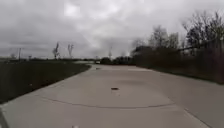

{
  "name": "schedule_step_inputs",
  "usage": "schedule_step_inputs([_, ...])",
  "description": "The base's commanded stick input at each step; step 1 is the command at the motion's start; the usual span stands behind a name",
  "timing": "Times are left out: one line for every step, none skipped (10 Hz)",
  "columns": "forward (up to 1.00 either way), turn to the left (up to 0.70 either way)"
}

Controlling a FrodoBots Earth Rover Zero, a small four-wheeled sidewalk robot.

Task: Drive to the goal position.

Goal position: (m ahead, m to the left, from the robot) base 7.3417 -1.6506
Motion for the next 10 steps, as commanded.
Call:
schedule_step_inputs([1.0,0.0])
schedule_step_inputs([1.0,0.0])
schedule_step_inputs([1.0,0.0])
schedule_step_inputs([1.0,0.0])
schedule_step_inputs([1.0,0.09])
schedule_step_inputs([1.0,0.26])
schedule_step_inputs([1.0,0.39])
schedule_step_inputs([1.0,0.23])
schedule_step_inputs([1.0,0.0])
schedule_step_inputs([1.0,0.0])
